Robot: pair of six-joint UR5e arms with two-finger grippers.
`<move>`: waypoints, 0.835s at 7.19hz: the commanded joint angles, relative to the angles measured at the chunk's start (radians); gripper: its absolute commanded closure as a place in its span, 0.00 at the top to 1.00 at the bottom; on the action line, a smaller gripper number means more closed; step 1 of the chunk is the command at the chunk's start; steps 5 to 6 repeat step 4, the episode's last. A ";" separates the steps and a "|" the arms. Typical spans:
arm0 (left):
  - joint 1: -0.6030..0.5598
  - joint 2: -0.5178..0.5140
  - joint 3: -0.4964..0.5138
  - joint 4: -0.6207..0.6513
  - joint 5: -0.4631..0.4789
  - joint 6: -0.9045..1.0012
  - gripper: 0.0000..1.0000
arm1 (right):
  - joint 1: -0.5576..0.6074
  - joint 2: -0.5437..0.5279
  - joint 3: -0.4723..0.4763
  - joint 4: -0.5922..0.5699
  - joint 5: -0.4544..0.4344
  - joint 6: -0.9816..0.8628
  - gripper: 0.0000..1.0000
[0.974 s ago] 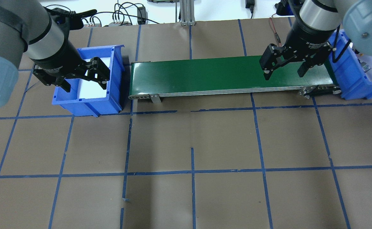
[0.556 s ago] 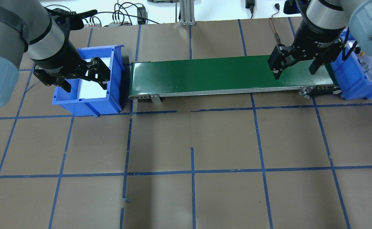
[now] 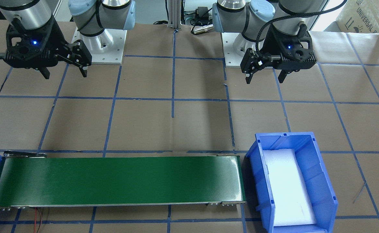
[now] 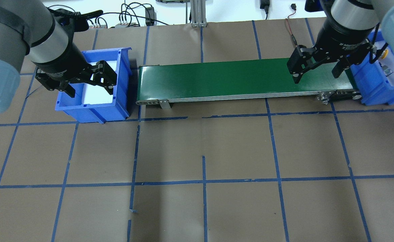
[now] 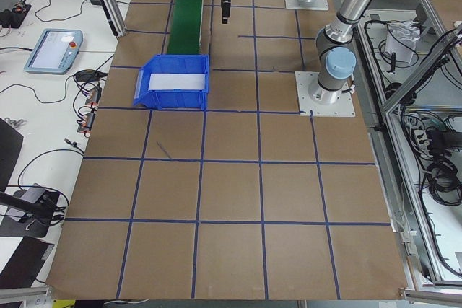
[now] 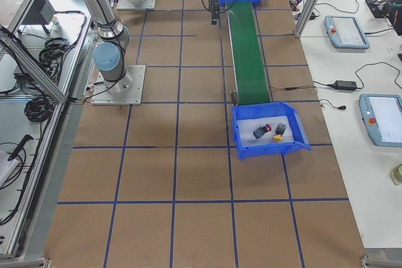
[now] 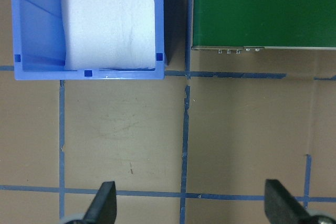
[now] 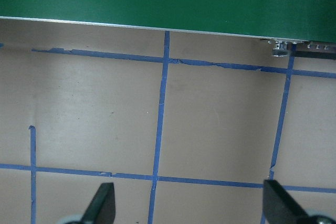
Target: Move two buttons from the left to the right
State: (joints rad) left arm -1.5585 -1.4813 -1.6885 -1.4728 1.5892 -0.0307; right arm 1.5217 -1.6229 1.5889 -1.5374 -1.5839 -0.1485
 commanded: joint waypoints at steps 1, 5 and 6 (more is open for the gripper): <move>0.000 0.001 0.000 0.000 0.000 0.002 1.00 | 0.002 -0.018 0.002 0.003 -0.002 0.004 1.00; 0.000 0.001 0.000 0.000 0.000 0.000 1.00 | 0.000 -0.012 0.005 0.003 -0.001 0.006 1.00; 0.000 0.001 0.000 0.000 0.000 0.000 1.00 | 0.000 -0.012 0.005 0.003 -0.001 0.006 1.00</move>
